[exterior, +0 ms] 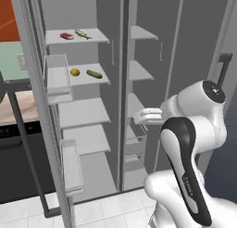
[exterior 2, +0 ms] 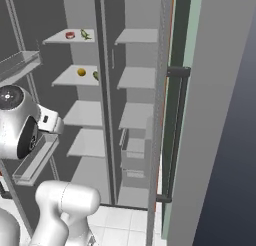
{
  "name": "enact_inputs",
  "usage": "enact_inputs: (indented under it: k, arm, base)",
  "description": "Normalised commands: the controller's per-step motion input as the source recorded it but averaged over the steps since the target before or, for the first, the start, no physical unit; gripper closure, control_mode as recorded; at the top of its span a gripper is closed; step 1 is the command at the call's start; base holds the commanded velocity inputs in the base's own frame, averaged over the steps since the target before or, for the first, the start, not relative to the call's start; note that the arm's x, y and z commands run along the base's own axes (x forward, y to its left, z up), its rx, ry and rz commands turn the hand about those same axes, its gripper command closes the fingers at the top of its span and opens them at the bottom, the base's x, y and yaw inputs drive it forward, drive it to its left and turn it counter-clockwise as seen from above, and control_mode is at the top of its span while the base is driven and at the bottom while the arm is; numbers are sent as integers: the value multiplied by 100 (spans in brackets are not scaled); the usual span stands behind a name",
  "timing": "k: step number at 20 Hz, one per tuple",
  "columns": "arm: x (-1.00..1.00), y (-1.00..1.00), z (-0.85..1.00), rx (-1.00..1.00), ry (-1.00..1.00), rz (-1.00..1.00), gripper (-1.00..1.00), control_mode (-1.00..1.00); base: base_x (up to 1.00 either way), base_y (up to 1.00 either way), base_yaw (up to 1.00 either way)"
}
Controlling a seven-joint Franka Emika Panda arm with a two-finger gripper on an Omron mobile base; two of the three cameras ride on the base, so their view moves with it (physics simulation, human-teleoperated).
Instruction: Gather the cucumber and lemon from the fridge and place them on a tray on the dining counter. Then gather the steak and fish from the fridge and place them on the other tray.
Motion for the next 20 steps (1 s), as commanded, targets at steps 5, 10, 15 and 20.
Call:
enact_inputs:
  k: [5,10,15,20]
  arm:
    - [0,0,0,0,0,0,-100,100]
    - [0,0,0,0,0,0,-100,100]
    - [0,0,0,0,0,0,-100,100]
    - [0,0,0,0,0,0,-100,100]
  base:
    - [31,24,2]
    - [47,1,2]
    - [66,0,0]
    - [66,0,0]
